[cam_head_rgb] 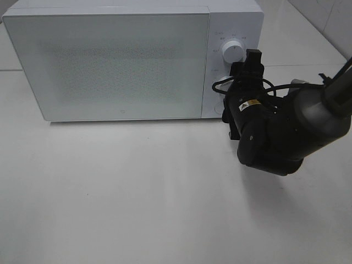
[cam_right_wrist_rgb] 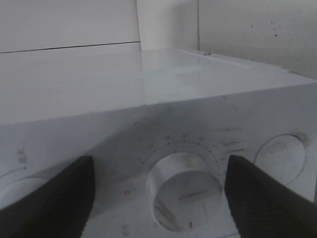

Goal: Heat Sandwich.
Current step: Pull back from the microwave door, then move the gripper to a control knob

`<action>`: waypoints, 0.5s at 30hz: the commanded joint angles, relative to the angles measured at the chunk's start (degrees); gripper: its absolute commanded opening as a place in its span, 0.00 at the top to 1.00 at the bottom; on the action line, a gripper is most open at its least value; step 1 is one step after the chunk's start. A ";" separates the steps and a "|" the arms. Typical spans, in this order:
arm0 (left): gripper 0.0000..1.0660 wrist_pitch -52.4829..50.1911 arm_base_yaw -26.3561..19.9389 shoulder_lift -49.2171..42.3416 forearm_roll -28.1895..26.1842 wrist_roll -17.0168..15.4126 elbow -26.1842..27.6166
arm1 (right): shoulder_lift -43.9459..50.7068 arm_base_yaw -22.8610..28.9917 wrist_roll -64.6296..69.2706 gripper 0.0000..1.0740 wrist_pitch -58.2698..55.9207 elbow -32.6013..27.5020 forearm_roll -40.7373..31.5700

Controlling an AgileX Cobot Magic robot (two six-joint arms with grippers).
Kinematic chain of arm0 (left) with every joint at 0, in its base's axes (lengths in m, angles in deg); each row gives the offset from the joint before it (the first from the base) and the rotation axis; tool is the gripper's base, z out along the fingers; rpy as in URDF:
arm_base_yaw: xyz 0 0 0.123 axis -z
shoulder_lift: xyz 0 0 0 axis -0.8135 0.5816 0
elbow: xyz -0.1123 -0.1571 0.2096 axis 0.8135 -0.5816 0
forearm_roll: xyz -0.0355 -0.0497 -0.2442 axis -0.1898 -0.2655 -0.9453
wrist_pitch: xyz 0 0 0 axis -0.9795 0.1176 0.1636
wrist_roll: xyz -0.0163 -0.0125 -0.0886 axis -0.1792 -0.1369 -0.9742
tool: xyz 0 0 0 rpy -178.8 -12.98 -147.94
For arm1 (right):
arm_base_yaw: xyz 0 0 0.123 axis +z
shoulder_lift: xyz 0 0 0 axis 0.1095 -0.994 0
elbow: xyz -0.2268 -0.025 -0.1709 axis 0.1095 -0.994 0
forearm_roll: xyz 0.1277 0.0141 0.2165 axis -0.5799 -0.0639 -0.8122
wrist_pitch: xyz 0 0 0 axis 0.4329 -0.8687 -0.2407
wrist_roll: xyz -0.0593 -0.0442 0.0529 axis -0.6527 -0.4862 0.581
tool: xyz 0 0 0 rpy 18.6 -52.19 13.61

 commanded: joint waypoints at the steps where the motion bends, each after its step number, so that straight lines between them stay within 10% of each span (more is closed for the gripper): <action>1: 0.03 -0.34 -0.23 -1.55 -0.11 0.06 -0.29 | 1.09 -0.46 -1.60 0.29 8.14 0.74 -0.11; 15: 0.03 -0.34 -0.23 -1.55 -0.11 0.06 -0.29 | 1.72 -0.34 -3.78 0.29 6.07 -2.01 1.43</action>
